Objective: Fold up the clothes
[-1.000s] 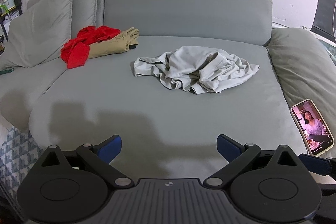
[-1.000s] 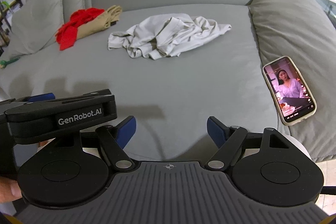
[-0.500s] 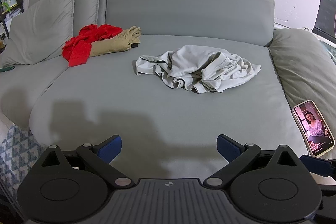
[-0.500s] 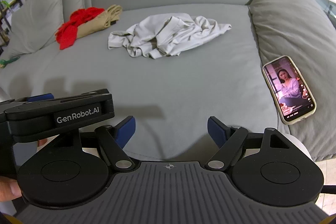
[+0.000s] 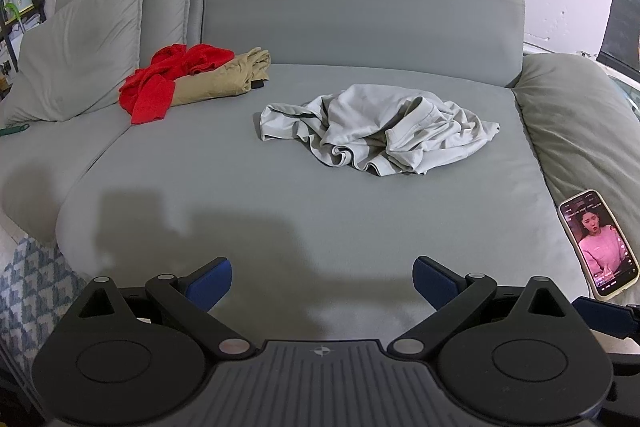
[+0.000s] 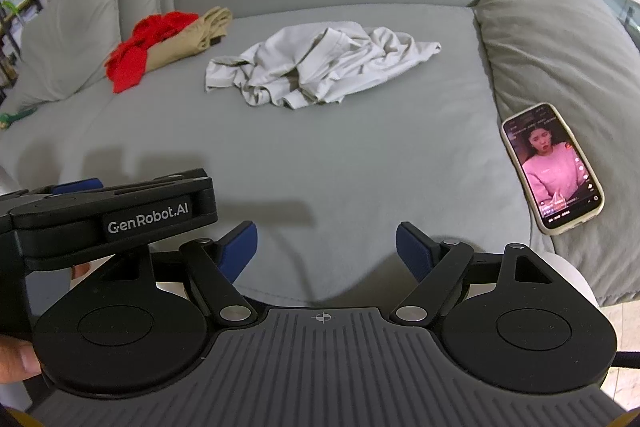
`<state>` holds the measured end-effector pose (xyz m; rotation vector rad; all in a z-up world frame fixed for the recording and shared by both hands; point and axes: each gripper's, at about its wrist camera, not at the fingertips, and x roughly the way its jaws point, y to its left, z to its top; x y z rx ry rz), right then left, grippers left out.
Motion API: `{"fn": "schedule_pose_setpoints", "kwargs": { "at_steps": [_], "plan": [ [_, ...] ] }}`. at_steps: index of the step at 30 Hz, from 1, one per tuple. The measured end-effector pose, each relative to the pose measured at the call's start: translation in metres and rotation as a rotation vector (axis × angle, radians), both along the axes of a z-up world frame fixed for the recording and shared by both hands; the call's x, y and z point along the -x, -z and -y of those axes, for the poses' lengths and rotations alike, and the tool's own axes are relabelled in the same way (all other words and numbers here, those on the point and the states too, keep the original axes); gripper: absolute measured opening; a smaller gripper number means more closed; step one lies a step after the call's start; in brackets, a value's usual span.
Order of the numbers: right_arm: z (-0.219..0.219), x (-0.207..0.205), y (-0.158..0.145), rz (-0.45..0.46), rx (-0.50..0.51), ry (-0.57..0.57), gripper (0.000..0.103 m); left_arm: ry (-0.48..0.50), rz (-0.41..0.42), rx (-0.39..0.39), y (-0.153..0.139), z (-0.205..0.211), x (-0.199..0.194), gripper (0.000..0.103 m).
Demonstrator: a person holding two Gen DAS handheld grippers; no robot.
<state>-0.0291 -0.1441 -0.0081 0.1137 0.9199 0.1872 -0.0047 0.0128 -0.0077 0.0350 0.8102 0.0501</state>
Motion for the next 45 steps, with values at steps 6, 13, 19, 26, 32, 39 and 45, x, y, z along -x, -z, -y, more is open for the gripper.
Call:
{"fn": "schedule_pose_setpoints", "kwargs": {
  "at_steps": [6,13,19,26,32,39,45],
  "plan": [
    [-0.001,-0.001,-0.001,-0.002,0.000,-0.003,0.082,-0.002,0.002,0.000,0.000,0.000,-0.001,0.099],
    [-0.002,-0.002,-0.002,-0.004,0.004,-0.006,0.082,-0.003,0.001,0.002,0.000,-0.001,-0.001,0.099],
    [-0.004,-0.003,-0.001,-0.007,0.006,-0.009,0.082,-0.003,-0.001,0.004,0.000,-0.002,-0.001,0.099],
    [-0.005,-0.005,-0.002,-0.010,0.004,-0.014,0.082,-0.009,-0.002,-0.003,-0.006,-0.002,-0.001,0.099],
    [-0.002,-0.002,-0.019,0.036,-0.009,-0.024,0.083,-0.040,0.039,-0.020,-0.028,-0.006,0.007,0.099],
    [0.004,0.009,-0.049,0.109,-0.023,-0.047,0.087,-0.070,0.095,-0.041,-0.057,-0.011,0.025,0.100],
    [0.005,0.011,-0.064,0.122,-0.043,-0.082,0.088,-0.094,0.105,-0.059,-0.071,-0.017,0.029,0.101]
  ]
}}
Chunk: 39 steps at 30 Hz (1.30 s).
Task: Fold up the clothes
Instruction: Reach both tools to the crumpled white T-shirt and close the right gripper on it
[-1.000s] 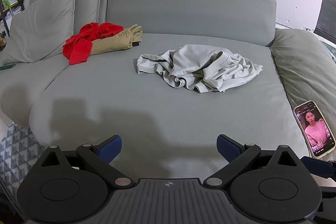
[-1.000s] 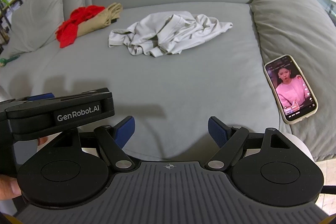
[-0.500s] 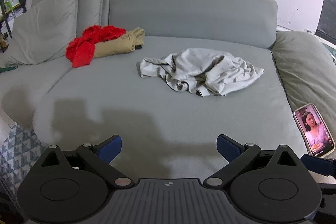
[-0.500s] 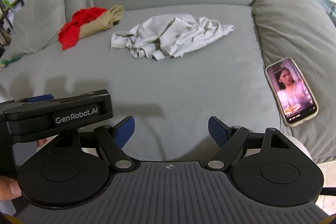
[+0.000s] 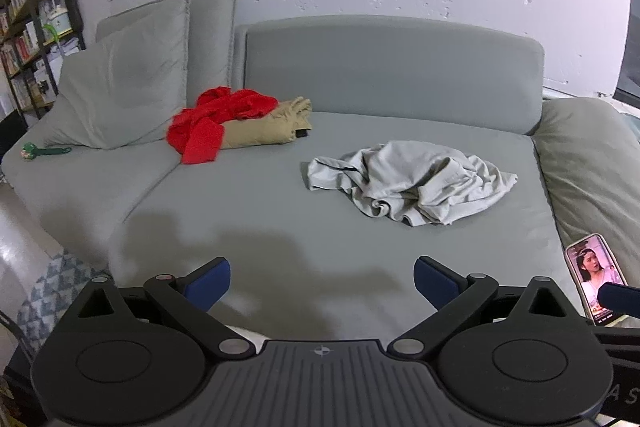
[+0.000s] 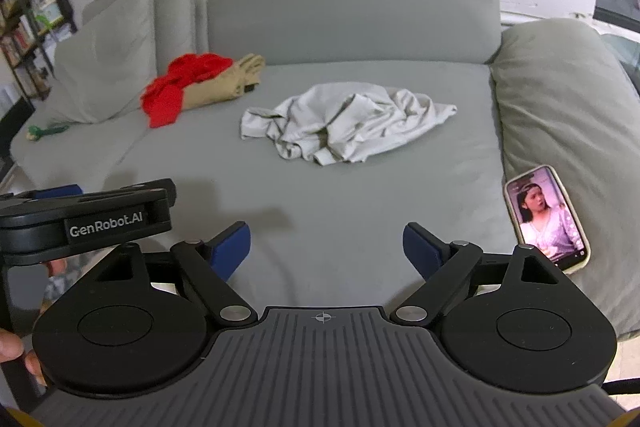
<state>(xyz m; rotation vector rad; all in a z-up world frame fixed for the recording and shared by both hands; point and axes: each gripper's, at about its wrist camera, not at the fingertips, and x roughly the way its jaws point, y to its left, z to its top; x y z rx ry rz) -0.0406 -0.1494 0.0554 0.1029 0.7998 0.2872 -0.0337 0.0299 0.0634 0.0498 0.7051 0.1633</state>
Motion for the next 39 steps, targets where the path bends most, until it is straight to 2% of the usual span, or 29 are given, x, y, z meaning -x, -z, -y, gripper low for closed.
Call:
{"fn": "schedule_pose_setpoints", "kwargs": {
  "at_steps": [4,8,13,16,20,21,24,28,31,33,34,35,37,39],
  "plan": [
    [-0.003,-0.004,-0.004,-0.011,0.016,-0.033,0.090,-0.015,-0.018,-0.023,0.002,-0.001,-0.003,0.102],
    [-0.006,-0.012,-0.006,-0.028,0.063,-0.058,0.090,0.024,-0.064,-0.020,0.009,0.000,-0.012,0.102],
    [-0.009,-0.020,-0.010,-0.034,0.115,-0.097,0.091,0.078,-0.067,-0.020,0.010,-0.003,-0.024,0.102],
    [-0.004,-0.025,-0.016,0.004,0.135,-0.109,0.095,0.100,-0.059,-0.019,0.008,-0.009,-0.035,0.102],
    [0.009,-0.042,-0.018,0.083,0.117,-0.067,0.099,0.150,-0.075,-0.038,0.020,-0.013,-0.057,0.102],
    [0.011,-0.049,-0.015,0.088,0.109,-0.047,0.099,0.140,-0.084,-0.034,0.027,-0.014,-0.064,0.102],
    [0.014,-0.073,-0.002,0.066,0.078,-0.014,0.099,0.099,-0.129,0.050,0.045,-0.022,-0.086,0.102],
    [0.005,-0.107,0.025,0.032,0.074,-0.040,0.097,0.041,-0.207,0.163,0.069,-0.033,-0.122,0.102],
    [-0.001,-0.142,0.043,0.029,0.061,-0.040,0.091,-0.019,-0.185,0.169,0.080,-0.038,-0.149,0.100],
    [-0.003,-0.172,0.054,0.023,0.056,-0.016,0.088,-0.026,-0.152,0.165,0.083,-0.039,-0.164,0.100],
    [-0.005,-0.187,0.059,0.021,0.058,-0.007,0.087,-0.043,-0.154,0.160,0.083,-0.040,-0.169,0.096],
    [-0.007,-0.203,0.063,0.018,0.063,-0.003,0.086,-0.048,-0.141,0.156,0.083,-0.041,-0.174,0.085],
    [-0.017,-0.231,0.071,0.007,0.084,-0.009,0.085,-0.068,-0.130,0.157,0.086,-0.046,-0.185,0.073],
    [-0.038,-0.257,0.079,0.002,0.122,-0.082,0.086,-0.087,-0.145,0.166,0.091,-0.052,-0.196,0.073]
  ]
}}
